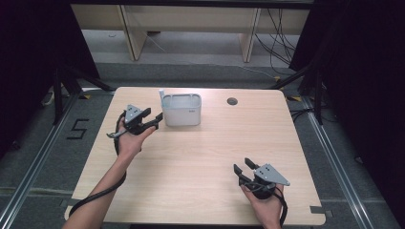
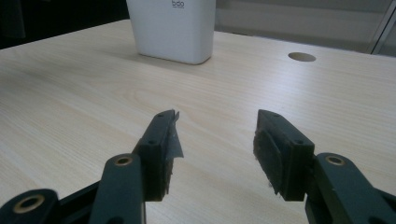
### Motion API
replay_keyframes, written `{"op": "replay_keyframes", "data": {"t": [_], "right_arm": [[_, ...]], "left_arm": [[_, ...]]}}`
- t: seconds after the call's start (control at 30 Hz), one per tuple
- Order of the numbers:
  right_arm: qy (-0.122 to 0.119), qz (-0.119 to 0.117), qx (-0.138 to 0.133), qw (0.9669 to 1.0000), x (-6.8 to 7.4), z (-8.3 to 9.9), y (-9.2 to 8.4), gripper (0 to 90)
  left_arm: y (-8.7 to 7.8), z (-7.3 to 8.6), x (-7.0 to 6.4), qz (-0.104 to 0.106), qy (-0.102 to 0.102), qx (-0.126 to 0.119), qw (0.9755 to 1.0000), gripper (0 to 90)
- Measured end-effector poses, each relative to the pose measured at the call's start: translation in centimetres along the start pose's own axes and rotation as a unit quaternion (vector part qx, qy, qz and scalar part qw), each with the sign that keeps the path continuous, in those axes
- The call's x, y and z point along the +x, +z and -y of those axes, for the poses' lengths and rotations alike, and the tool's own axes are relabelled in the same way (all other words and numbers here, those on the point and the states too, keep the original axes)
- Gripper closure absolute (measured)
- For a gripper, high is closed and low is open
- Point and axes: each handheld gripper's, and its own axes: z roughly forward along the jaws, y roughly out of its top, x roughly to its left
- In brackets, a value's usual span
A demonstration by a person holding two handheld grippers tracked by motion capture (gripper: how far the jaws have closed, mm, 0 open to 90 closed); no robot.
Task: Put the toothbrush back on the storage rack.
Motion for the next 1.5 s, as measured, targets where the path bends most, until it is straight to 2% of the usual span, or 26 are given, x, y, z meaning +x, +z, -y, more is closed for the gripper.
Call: {"op": "replay_keyframes", "data": {"t": [0.07,0.1,0.13,0.53,0.73,0.8,0.87,0.9,0.93,0.97,1.13,1.23,1.27,1.33,1.37,1.43,1.47,1.5], "right_arm": [[0.0,0.0,0.0,1.0,0.0,0.0,0.0,49.3],[0.013,-0.004,0.002,0.9999,0.2,0.0,0.0,49.3],[0.014,-0.005,0.002,0.9999,0.2,0.0,0.1,49.3],[0.015,-0.005,0.005,0.9999,0.1,0.0,0.1,49.2],[0.015,-0.004,0.006,0.9999,0.2,0.1,0.1,49.1],[0.008,-0.003,0.004,1.0,0.1,0.1,0.1,49.1],[0.0,0.001,0.003,1.0,0.0,0.1,0.1,49.1],[0.018,-0.007,0.007,0.9998,0.2,0.1,0.2,49.1],[0.016,-0.004,0.009,0.9998,0.2,0.1,0.1,49.1],[0.002,0.002,0.005,1.0,0.0,0.1,0.1,49.1],[0.006,0.0,0.002,1.0,0.2,0.1,0.2,49.1],[0.0,0.001,0.003,1.0,0.1,0.2,0.2,48.9],[0.016,-0.007,0.004,0.9998,0.3,0.3,0.3,48.8],[0.0,-0.001,0.006,1.0,0.1,0.3,0.3,48.7],[0.007,-0.007,0.01,0.9999,0.2,0.3,0.3,48.7],[0.016,-0.009,0.006,0.9998,0.3,0.3,0.3,48.7],[0.007,-0.008,0.005,0.9999,0.1,0.3,0.3,48.7],[0.0,-0.009,0.005,0.9999,0.0,0.3,0.4,48.7]], "left_arm": [[-0.6,0.2,-0.1,0.002,0.003,0.003,1.0,40.8],[-0.9,0.3,-0.2,0.003,0.004,0.001,1.0,40.7],[-1.2,0.4,-0.3,0.005,0.004,0.0,1.0,40.7],[-4.3,2.7,-1.1,0.018,0.011,-0.003,0.9998,40.6],[-5.9,4.1,-1.4,0.014,0.014,-0.006,0.9998,40.6],[-6.4,4.8,-1.4,0.016,0.012,-0.01,0.9997,40.6],[-7.2,5.7,-1.4,0.012,0.009,-0.003,0.9999,40.6],[-7.5,6.1,-1.3,0.011,0.006,-0.003,0.9999,40.5],[-7.7,6.4,-1.3,0.013,0.006,-0.004,0.9999,40.5],[-8.0,6.7,-1.2,0.013,0.004,-0.005,0.9999,40.4],[-9.1,7.8,-0.6,0.015,-0.001,-0.018,0.9997,39.8],[-9.6,8.3,-0.4,0.005,-0.002,-0.018,0.9998,39.9],[-9.7,8.5,-0.3,0.004,-0.002,-0.022,0.9997,39.8],[-9.9,8.8,-0.2,0.002,-0.003,-0.023,0.9997,39.7],[-10.2,8.9,-0.2,0.001,-0.006,-0.035,0.9994,39.3],[-10.6,9.0,-0.2,-0.003,-0.007,-0.04,0.9992,39.2],[-10.7,9.2,-0.2,-0.001,-0.008,-0.05,0.9987,39.1],[-10.8,9.1,-0.3,-0.005,-0.004,-0.045,0.999,39.1]]}}
